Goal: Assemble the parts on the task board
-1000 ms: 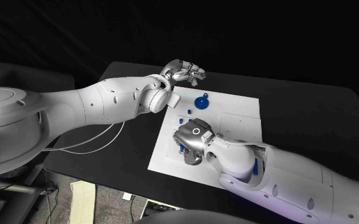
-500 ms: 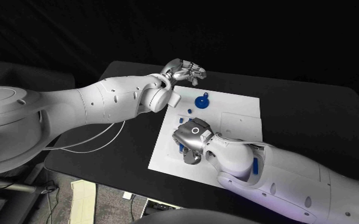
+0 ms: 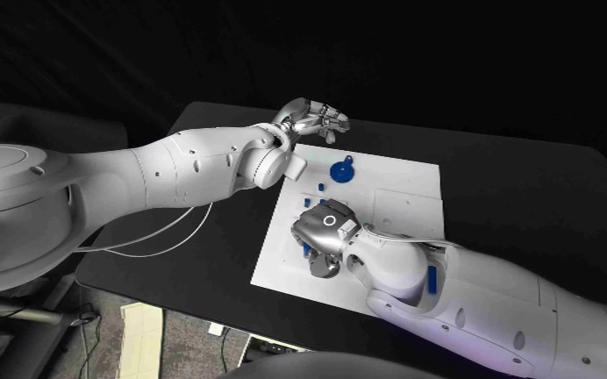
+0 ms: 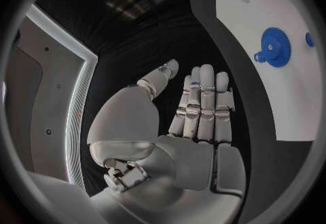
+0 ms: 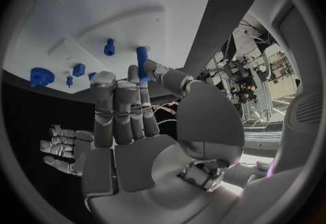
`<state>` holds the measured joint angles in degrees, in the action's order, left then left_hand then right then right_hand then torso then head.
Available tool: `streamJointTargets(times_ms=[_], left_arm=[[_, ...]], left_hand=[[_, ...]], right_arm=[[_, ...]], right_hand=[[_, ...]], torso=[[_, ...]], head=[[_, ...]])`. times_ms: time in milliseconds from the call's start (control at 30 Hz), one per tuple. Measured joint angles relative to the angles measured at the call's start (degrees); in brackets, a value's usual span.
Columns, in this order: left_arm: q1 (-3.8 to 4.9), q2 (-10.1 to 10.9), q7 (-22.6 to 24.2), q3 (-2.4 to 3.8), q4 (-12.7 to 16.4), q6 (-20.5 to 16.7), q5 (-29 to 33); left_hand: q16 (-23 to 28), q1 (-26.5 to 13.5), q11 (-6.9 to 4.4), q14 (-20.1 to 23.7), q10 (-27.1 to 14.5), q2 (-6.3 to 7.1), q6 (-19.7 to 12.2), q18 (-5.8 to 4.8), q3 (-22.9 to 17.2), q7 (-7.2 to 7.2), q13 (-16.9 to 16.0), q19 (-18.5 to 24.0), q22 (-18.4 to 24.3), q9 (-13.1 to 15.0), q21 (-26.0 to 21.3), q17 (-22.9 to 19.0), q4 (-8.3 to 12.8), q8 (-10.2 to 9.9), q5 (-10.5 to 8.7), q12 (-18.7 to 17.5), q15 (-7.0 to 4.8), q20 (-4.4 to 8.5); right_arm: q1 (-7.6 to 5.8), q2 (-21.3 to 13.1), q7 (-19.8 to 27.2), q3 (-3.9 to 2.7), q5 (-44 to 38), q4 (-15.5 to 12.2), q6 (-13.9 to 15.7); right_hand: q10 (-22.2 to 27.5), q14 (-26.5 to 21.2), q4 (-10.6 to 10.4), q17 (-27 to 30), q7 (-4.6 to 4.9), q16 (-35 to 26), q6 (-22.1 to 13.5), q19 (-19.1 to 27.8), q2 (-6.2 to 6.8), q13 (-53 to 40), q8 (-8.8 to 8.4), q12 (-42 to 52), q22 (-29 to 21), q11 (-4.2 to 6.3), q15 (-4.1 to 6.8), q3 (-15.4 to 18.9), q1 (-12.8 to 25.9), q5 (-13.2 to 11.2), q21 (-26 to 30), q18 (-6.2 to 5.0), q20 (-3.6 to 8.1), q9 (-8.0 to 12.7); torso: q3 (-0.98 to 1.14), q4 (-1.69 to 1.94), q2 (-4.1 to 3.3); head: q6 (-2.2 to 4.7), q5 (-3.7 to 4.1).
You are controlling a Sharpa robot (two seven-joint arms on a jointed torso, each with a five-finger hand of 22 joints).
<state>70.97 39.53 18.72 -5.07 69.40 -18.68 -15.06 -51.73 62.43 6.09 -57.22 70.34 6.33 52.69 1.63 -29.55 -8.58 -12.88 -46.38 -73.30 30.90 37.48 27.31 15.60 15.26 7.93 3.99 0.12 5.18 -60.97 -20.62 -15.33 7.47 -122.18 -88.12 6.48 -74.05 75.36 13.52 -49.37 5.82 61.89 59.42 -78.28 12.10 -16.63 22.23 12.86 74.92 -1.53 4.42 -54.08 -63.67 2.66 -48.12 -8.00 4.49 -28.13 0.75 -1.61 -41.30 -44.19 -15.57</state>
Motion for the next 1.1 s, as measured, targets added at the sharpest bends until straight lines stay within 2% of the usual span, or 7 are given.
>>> streamJointTargets(times_ms=[767, 1100], left_arm=[[0.00, 0.01, 0.00, 0.00, -0.01, 0.02, 0.00], [0.00, 0.01, 0.00, 0.00, -0.02, 0.03, 0.00]], left_hand=[[0.23, 0.00, 0.00, 0.00, 0.00, 0.00, 0.00, -0.07, 0.00, 0.00, -0.01, 0.00, -0.10, 0.01, 0.00, 0.11, 0.00, 0.22, 0.00, 0.00, 0.00, 0.00], [0.22, 0.00, 0.00, 0.00, 0.00, 0.00, 0.00, -0.31, 0.00, 0.00, -0.01, 0.00, -0.10, 0.01, 0.00, 0.17, 0.00, 0.22, 0.00, 0.00, 0.00, 0.00]], right_arm=[[0.25, -0.46, 0.13, 0.18, 0.46, -0.47, 0.94], [0.31, -0.56, 0.09, 0.22, 0.56, -0.54, 1.21]], right_hand=[[0.00, 0.09, 0.01, 0.01, -0.05, 0.00, 0.06, 0.08, 0.00, 0.04, -0.12, -0.01, -0.01, 0.00, 0.09, 0.01, 0.00, -0.01, 0.00, 0.00, -0.09, -0.03], [-0.01, 0.09, 0.00, -0.04, -0.18, 0.00, 0.11, 0.02, 0.00, -0.04, -0.16, -0.02, -0.01, 0.00, 0.09, 0.00, 0.00, -0.01, 0.00, -0.01, 0.25, -0.04]], torso=[[0.01, 0.00, 0.00], [-0.01, 0.01, -0.01]], head=[[-0.25, -0.18], [-0.29, -0.18]])
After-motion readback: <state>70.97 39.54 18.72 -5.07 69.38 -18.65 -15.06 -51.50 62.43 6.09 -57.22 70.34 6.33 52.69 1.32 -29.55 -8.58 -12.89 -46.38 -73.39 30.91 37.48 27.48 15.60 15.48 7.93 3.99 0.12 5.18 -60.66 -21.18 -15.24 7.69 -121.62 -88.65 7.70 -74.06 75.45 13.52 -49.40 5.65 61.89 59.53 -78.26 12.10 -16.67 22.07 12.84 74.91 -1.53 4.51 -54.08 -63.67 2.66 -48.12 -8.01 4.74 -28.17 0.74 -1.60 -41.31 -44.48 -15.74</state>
